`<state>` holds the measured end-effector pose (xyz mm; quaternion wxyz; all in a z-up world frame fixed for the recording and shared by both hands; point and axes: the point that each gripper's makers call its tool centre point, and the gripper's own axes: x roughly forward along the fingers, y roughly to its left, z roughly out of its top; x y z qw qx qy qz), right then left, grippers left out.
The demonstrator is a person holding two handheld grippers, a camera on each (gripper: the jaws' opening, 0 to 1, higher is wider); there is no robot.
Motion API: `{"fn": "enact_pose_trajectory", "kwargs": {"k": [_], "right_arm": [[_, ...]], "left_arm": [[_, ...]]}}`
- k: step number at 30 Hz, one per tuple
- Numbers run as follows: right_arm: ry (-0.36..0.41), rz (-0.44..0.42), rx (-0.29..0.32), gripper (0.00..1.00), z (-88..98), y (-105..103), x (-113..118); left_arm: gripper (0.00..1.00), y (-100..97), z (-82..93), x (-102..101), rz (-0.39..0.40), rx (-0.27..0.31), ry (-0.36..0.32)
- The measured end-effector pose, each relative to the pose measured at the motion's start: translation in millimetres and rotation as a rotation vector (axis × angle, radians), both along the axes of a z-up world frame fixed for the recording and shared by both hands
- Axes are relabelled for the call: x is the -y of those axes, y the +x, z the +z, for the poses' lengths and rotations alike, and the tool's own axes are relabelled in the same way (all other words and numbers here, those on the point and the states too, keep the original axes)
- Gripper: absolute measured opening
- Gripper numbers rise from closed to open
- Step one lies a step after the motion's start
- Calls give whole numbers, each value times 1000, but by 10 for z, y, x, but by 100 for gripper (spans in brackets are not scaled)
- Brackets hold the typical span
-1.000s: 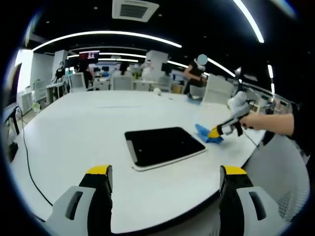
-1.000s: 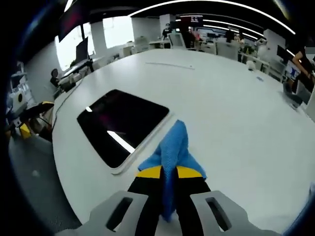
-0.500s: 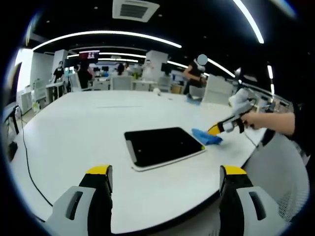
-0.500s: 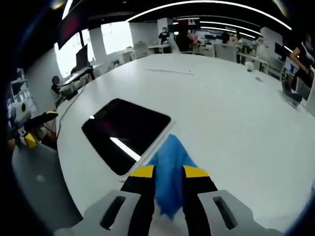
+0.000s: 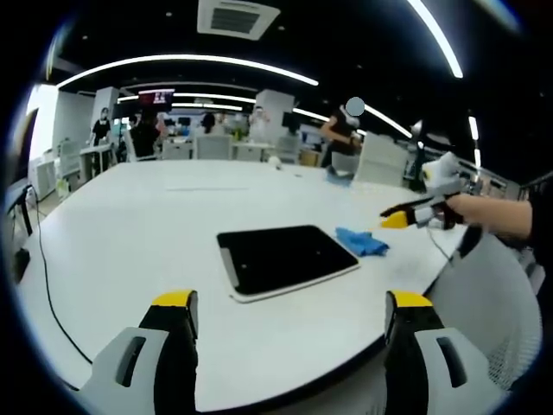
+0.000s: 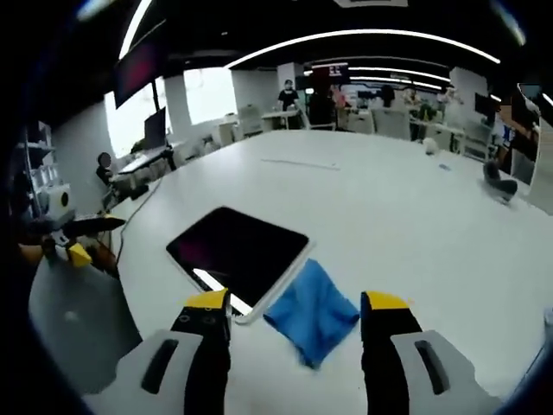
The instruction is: Wipe the mirror surface with the cleaning cloth until all visible marks leave the cleaned area.
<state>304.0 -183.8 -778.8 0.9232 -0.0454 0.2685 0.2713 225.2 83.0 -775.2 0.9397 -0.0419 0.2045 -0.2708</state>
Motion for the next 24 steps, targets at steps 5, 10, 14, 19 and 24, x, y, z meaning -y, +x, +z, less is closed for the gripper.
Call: {"fn": "enact_pose_trajectory", "kwargs": {"k": [5, 10, 14, 19, 24], "right_arm": [[55, 2, 3, 86, 54, -214, -32], [73, -20, 33, 95, 90, -414, 1], [117, -55, 69, 100, 164, -533, 60], [141, -90, 110, 100, 204, -646, 77], [137, -149, 193, 100, 221, -576, 262]], "left_arm": [[90, -5, -1, 3, -3, -1, 1], [93, 0, 6, -9, 4, 5, 5], [97, 10, 31, -33, 19, 18, 5], [99, 8, 55, -58, 33, 33, 6], [99, -5, 64, -75, 44, 37, 4]]}}
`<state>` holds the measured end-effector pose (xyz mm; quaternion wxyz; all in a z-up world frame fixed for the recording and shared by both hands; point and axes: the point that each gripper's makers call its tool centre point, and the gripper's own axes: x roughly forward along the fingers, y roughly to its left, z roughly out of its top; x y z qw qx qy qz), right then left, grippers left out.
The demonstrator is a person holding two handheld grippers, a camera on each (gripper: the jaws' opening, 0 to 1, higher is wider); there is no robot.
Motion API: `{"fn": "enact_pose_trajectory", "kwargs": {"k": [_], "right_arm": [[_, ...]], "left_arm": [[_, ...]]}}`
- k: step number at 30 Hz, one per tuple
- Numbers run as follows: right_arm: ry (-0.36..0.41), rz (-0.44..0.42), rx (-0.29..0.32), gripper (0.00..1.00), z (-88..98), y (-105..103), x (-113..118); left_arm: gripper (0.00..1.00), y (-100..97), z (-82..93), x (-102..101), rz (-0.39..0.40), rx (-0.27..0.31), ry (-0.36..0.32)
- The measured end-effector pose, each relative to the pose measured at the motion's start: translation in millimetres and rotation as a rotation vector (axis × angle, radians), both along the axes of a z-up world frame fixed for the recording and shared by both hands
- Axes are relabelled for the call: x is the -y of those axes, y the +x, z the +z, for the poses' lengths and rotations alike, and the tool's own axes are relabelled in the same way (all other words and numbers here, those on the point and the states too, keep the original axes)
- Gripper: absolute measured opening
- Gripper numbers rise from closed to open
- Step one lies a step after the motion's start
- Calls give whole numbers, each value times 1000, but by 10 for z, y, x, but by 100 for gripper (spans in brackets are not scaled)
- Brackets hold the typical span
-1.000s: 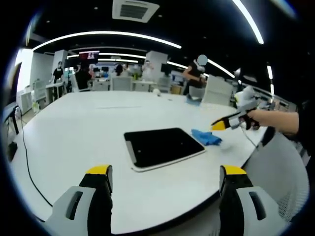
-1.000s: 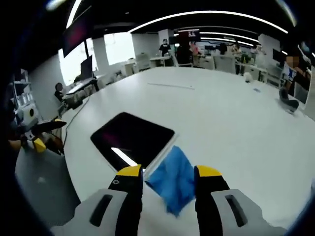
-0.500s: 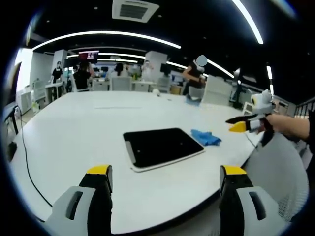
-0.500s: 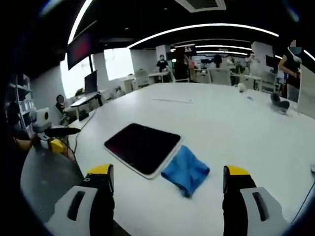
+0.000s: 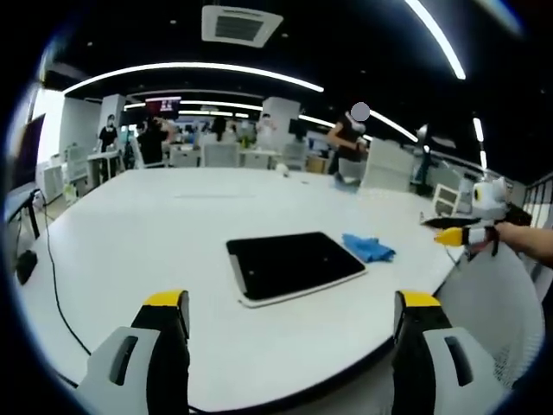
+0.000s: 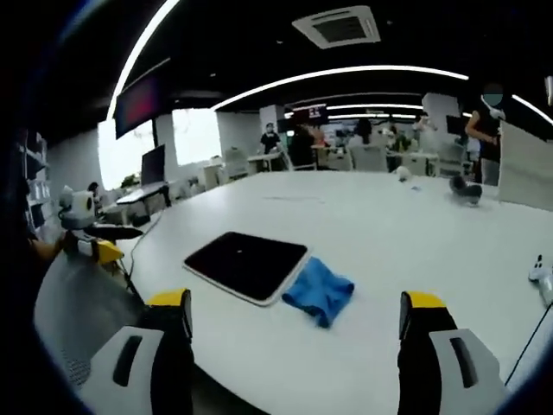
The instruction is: Wipe the mirror surface with the cleaning cloth until all visible marks leave the cleaned area.
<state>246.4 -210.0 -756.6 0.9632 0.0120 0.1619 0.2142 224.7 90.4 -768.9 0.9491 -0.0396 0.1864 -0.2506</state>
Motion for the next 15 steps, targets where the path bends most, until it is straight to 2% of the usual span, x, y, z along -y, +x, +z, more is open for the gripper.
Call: {"fn": "enact_pose_trajectory", "kwargs": {"k": [2, 4, 6, 15], "right_arm": [[84, -9, -36, 100, -33, -55, -17], [58, 9, -46, 100, -66, -75, -34], [0, 29, -42, 100, -99, -59, -32], [9, 30, -33, 99, -96, -44, 28]], "left_arm": [[99, 6, 1, 0, -1, 1, 1], [99, 10, 10, 9, -5, 7, 0], [99, 9, 12, 10, -4, 7, -1], [99, 36, 61, -4, 14, 35, -13]]}}
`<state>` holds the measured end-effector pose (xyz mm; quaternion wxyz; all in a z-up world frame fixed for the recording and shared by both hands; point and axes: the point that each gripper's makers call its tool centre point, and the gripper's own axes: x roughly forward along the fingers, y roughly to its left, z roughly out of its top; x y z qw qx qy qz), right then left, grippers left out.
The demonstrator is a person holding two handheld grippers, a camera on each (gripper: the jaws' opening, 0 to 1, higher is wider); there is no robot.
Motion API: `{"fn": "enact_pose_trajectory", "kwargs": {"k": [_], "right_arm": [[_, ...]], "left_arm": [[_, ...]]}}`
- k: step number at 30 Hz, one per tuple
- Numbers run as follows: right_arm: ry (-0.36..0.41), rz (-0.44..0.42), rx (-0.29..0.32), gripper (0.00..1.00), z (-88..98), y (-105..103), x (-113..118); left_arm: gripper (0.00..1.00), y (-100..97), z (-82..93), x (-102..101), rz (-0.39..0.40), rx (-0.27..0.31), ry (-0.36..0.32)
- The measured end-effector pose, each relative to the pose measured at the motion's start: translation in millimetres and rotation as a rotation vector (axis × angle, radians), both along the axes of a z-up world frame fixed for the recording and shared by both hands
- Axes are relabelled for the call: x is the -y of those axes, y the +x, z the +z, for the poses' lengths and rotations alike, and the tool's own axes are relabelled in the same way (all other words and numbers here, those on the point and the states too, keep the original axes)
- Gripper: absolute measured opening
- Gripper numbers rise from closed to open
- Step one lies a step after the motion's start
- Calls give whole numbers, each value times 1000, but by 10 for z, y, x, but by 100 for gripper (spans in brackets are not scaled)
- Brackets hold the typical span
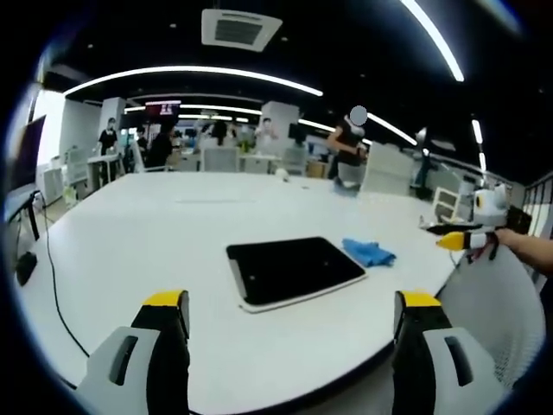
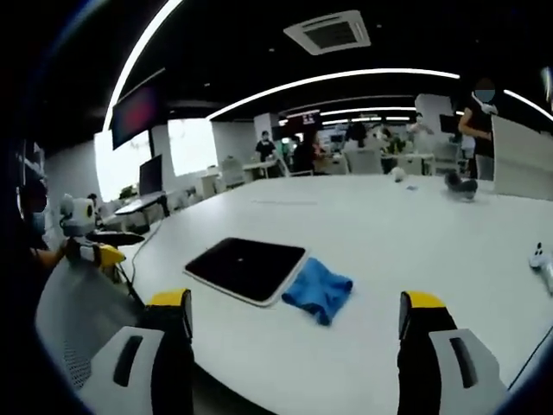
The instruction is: Wipe the mirror surface with the cleaning cloth until all visible marks leave the cleaned area.
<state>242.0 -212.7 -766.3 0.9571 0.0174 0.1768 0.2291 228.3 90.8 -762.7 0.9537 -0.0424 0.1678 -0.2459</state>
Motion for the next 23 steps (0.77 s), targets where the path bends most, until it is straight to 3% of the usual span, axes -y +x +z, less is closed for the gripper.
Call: {"fn": "enact_pose_trajectory", "kwargs": {"k": [2, 4, 8, 23], "right_arm": [[-5, 0, -12, 98, -23, -11, 5], [-63, -1, -32, 96, -87, -11, 40], [-33, -20, -28, 95, -55, -20, 53], [-38, -1, -79, 94, -143, -67, 7]], "left_arm": [[99, 9, 12, -4, 8, 6, -9], [99, 15, 15, -5, 9, 10, -10], [99, 11, 5, 8, 2, 4, -9], [99, 10, -24, -3, 9, -10, -6]]}}
